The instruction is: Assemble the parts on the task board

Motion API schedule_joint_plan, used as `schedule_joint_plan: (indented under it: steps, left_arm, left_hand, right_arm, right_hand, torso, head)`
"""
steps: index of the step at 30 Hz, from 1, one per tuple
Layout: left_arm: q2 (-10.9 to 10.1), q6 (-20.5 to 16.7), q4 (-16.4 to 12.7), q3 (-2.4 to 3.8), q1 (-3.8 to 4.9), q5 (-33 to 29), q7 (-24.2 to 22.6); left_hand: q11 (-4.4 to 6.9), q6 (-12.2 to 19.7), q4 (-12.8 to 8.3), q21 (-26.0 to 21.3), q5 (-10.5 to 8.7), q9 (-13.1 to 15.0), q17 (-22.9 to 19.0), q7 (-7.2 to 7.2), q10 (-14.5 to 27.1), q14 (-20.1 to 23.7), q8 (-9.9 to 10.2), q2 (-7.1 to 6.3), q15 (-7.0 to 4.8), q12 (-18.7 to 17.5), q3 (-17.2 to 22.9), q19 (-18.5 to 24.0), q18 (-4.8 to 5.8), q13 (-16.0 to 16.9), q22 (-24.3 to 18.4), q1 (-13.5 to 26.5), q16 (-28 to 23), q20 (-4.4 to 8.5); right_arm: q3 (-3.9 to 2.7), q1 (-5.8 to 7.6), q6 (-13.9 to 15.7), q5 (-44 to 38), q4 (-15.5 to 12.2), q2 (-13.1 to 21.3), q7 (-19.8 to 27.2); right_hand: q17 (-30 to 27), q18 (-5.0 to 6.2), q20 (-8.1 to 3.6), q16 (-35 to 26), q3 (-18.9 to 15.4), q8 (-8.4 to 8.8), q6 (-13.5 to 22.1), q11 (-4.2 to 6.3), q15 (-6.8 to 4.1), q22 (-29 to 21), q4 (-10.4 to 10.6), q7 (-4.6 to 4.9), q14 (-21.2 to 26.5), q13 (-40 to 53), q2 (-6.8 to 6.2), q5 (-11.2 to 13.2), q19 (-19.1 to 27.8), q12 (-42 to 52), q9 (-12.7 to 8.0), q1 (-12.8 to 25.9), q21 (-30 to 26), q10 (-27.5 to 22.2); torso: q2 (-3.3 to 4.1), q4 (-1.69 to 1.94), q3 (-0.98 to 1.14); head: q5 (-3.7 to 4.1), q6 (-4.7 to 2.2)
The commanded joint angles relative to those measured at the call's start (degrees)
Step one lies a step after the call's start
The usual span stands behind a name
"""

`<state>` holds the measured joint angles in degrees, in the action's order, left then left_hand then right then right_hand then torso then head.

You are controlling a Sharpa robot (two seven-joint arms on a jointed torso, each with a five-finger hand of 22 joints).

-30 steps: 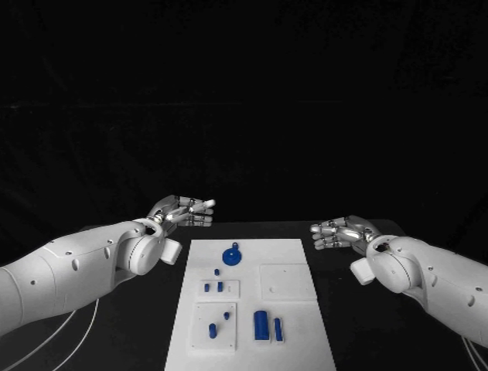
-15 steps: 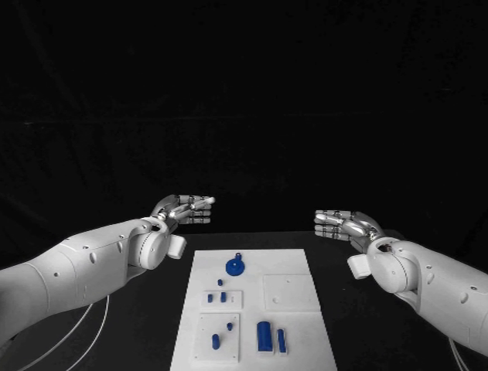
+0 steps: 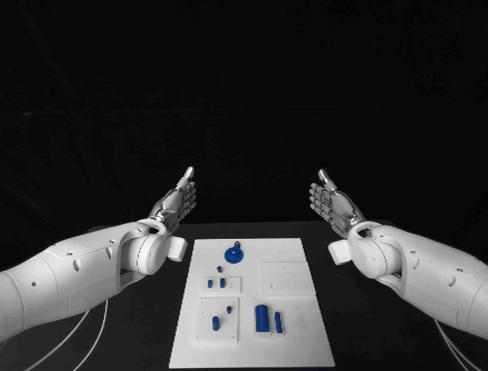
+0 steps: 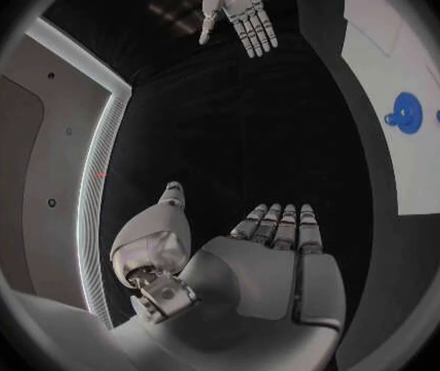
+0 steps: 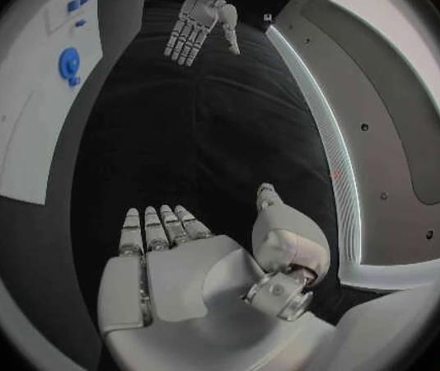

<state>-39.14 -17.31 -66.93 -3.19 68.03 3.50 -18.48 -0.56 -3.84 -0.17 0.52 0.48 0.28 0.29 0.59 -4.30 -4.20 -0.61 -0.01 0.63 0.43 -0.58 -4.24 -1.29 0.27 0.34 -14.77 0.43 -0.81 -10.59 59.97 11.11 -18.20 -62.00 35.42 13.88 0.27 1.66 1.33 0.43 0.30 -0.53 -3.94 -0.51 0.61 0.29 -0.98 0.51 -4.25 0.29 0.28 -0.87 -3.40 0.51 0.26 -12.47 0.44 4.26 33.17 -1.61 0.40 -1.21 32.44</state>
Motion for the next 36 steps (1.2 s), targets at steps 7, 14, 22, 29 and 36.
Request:
schedule_joint_plan:
  steps: [7,14,22,29,36]
  left_arm:
    - [-3.58,-19.64,-15.19,2.06,-5.15,-2.63,-8.55]
    - [-5.29,-25.85,-21.98,3.04,-7.51,-3.39,-10.94]
    - [-5.56,-26.81,-23.03,3.19,-7.87,-3.50,-11.31]
    - [-5.56,-26.81,-23.03,3.19,-7.87,-3.50,-11.31]
    - [-5.56,-26.81,-23.03,3.19,-7.87,-3.50,-11.31]
  left_hand:
    - [0.56,3.84,0.17,-0.52,-0.48,-0.28,-0.29,-0.59,4.30,4.20,0.61,0.01,-0.63,-0.43,0.58,4.24,1.29,-0.27,-0.34,14.77,-0.43,0.81]
    - [0.56,3.84,0.17,-0.52,-0.48,-0.28,-0.29,-0.59,4.30,4.20,0.61,0.01,-0.63,-0.43,0.58,4.24,1.29,-0.27,-0.34,14.77,-0.43,0.81]
    - [0.56,3.84,0.17,-0.52,-0.48,-0.28,-0.29,-0.59,4.30,4.20,0.61,0.01,-0.63,-0.43,0.58,4.24,1.29,-0.27,-0.34,14.77,-0.43,0.81]
    - [0.56,3.84,0.17,-0.52,-0.48,-0.28,-0.29,-0.59,4.30,4.20,0.61,0.01,-0.63,-0.43,0.58,4.24,1.29,-0.27,-0.34,14.77,-0.43,0.81]
    - [0.56,3.84,0.17,-0.52,-0.48,-0.28,-0.29,-0.59,4.30,4.20,0.61,0.01,-0.63,-0.43,0.58,4.24,1.29,-0.27,-0.34,14.77,-0.43,0.81]
  right_arm:
    - [5.80,0.10,21.28,11.86,-15.89,5.21,10.66]
    - [9.44,0.17,30.20,16.68,-25.07,8.30,14.66]
    - [10.59,0.19,33.01,18.20,-27.95,9.27,15.91]
    - [10.59,0.19,33.01,18.20,-27.95,9.27,15.91]
    - [10.59,0.19,33.01,18.20,-27.95,9.27,15.91]
  right_hand:
    - [-0.27,-1.66,-1.33,-0.43,-0.30,0.53,3.94,0.51,-0.61,-0.29,0.98,-0.51,4.25,-0.29,-0.28,0.87,3.40,-0.51,-0.26,12.47,-0.44,-4.26]
    - [-0.27,-1.66,-1.33,-0.43,-0.30,0.53,3.94,0.51,-0.61,-0.29,0.98,-0.51,4.25,-0.29,-0.28,0.87,3.40,-0.51,-0.26,12.47,-0.44,-4.26]
    - [-0.27,-1.66,-1.33,-0.43,-0.30,0.53,3.94,0.51,-0.61,-0.29,0.98,-0.51,4.25,-0.29,-0.28,0.87,3.40,-0.51,-0.26,12.47,-0.44,-4.26]
    - [-0.27,-1.66,-1.33,-0.43,-0.30,0.53,3.94,0.51,-0.61,-0.29,0.98,-0.51,4.25,-0.29,-0.28,0.87,3.40,-0.51,-0.26,12.47,-0.44,-4.26]
    - [-0.27,-1.66,-1.33,-0.43,-0.30,0.53,3.94,0.51,-0.61,-0.29,0.98,-0.51,4.25,-0.29,-0.28,0.87,3.40,-0.51,-0.26,12.47,-0.44,-4.26]
  torso:
    - [-1.99,1.61,-0.40]
    - [-1.99,1.61,-0.40]
    - [-1.99,1.61,-0.40]
    - [-1.99,1.61,-0.40]
    - [-1.99,1.61,-0.40]
  head:
    - [1.21,1.94]
    - [1.21,1.94]
    - [1.21,1.94]
    - [1.21,1.94]
    - [1.21,1.94]
